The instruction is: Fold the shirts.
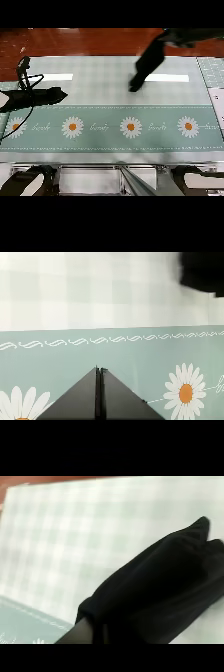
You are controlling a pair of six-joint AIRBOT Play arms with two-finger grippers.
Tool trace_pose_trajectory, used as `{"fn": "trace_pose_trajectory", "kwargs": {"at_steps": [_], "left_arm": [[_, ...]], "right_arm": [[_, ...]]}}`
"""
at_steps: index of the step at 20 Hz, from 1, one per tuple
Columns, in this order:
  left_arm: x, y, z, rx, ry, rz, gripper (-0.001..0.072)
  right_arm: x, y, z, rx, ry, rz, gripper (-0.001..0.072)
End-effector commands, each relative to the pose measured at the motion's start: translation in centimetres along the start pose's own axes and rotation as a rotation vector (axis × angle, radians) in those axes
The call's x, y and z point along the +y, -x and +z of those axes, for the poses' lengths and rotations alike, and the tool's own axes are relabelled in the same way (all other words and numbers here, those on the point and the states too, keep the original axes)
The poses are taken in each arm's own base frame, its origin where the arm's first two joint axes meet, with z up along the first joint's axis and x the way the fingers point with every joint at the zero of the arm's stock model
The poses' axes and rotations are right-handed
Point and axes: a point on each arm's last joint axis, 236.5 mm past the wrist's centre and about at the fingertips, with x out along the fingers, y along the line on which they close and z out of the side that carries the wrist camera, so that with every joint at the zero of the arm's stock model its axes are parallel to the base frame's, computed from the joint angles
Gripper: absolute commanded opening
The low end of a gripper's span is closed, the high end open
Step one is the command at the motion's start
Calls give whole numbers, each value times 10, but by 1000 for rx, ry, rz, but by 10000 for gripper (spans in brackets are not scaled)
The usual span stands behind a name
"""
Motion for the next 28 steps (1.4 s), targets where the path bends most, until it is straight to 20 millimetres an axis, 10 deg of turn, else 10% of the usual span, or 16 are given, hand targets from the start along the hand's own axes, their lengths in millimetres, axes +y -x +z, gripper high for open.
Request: {"fn": "trace_pose_trajectory", "kwargs": {"at_steps": [1,5,11,15,19,22,23,24,28], "left_arm": [[0,0,-1,2,-1,0,19],[0,0,0,2,0,0,19],[0,0,4,-15,2,0,19],[0,0,7,-29,2,1,19],[0,0,7,-29,2,1,19],[0,0,7,-28,1,1,19],[0,0,7,-28,0,2,19],[1,-1,11,-44,-33,5,19],[31,30,93,-299,-143,119,19]], "right_arm": [[-52,70,13,-46,-101,-93,23],[-104,146,12,-134,-209,-202,23],[-162,226,-48,-128,-389,-399,22],[-219,261,-147,-55,-633,-642,22],[-265,304,-301,124,-983,-993,23],[-270,289,-367,210,-1135,-1026,27],[-272,284,-385,241,-1188,-1053,141],[-277,281,-394,263,-1194,-1065,360],[-302,269,-346,131,-1135,-955,412]]}}
